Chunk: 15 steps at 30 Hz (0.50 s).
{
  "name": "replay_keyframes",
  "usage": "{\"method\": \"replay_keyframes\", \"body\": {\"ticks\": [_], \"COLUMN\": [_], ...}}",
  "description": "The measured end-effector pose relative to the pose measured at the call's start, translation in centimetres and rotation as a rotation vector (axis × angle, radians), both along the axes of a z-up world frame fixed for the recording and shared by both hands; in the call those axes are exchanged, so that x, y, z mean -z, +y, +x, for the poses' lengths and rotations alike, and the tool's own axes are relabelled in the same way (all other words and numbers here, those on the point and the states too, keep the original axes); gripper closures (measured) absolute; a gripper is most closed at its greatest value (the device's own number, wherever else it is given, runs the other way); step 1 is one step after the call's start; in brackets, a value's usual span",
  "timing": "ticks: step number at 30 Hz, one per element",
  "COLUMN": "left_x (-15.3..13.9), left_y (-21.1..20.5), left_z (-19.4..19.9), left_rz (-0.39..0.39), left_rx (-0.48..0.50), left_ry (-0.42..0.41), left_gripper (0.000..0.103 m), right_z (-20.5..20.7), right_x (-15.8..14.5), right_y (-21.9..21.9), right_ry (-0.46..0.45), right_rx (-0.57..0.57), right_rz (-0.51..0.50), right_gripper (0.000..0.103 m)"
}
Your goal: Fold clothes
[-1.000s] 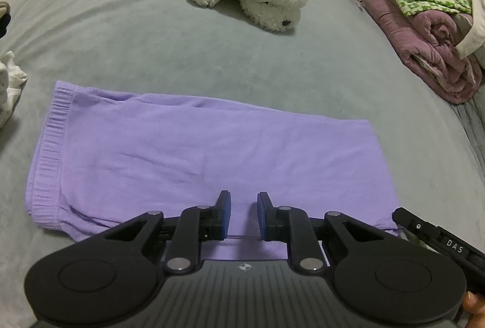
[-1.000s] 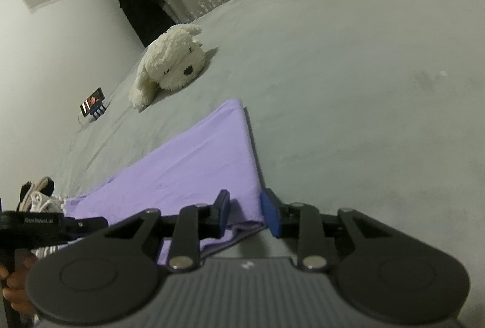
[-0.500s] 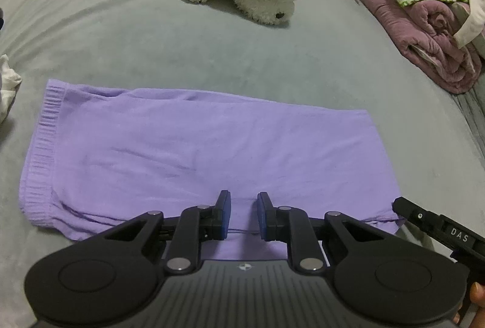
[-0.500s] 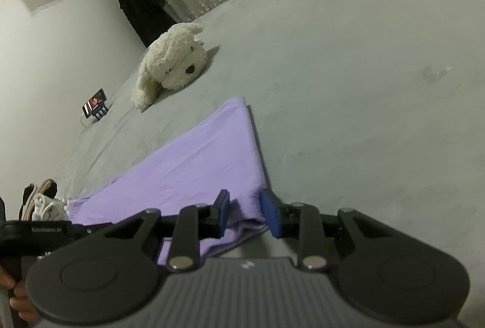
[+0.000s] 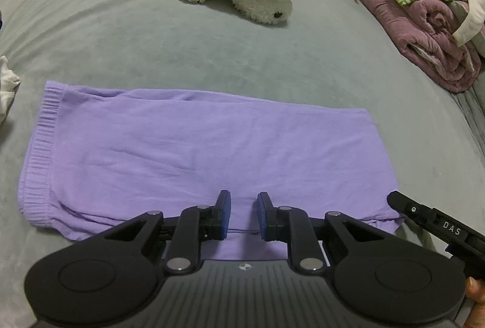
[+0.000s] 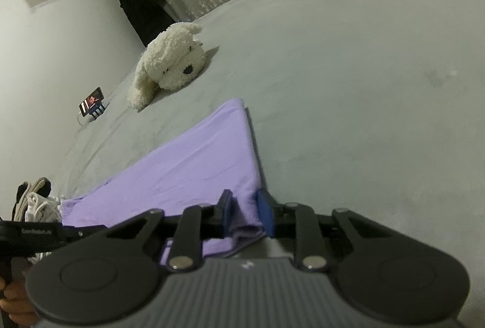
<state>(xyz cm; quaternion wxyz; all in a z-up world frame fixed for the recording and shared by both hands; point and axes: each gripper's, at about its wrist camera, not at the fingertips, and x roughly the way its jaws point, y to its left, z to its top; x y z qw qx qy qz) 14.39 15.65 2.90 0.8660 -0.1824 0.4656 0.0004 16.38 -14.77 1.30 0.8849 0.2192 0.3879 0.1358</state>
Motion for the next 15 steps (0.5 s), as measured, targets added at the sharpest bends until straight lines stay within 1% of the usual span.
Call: {"method": "replay_keyframes", "body": {"ticks": [2, 7, 8, 9, 10, 11, 12, 15], "left_x": [0.0, -0.1, -0.1, -0.1, -0.1, -0.1, -0.1, -0.1], "left_y": [0.0, -0.1, -0.1, -0.1, -0.1, -0.1, -0.1, -0.1], "left_z": [0.0, 0.0, 0.0, 0.0, 0.0, 0.0, 0.0, 0.0], "left_rz": [0.0, 0.001, 0.001, 0.001, 0.001, 0.001, 0.001, 0.0], "left_rx": [0.0, 0.001, 0.001, 0.001, 0.001, 0.001, 0.001, 0.0], "left_ry": [0.0, 0.0, 0.0, 0.001, 0.001, 0.001, 0.001, 0.002], "left_gripper": [0.086, 0.086, 0.086, 0.086, 0.086, 0.086, 0.086, 0.086], "right_z": [-0.1, -0.3, -0.2, -0.1, 0.0, 0.1, 0.1, 0.2], "right_x": [-0.1, -0.3, -0.2, -0.1, 0.2, 0.4, 0.6, 0.9], "right_y": [-0.1, 0.0, 0.1, 0.1, 0.0, -0.3, -0.6, -0.8], "right_ry": [-0.011, -0.024, -0.017, -0.01, 0.006, 0.011, 0.016, 0.015], "right_rx": [0.002, 0.005, 0.0, -0.004, -0.003, -0.003, -0.004, -0.011], "right_rz": [-0.001, 0.016, 0.011, 0.008, 0.014, 0.041, 0.066, 0.081], "right_gripper": [0.091, 0.092, 0.091, 0.088, 0.086, 0.083, 0.082, 0.082]}}
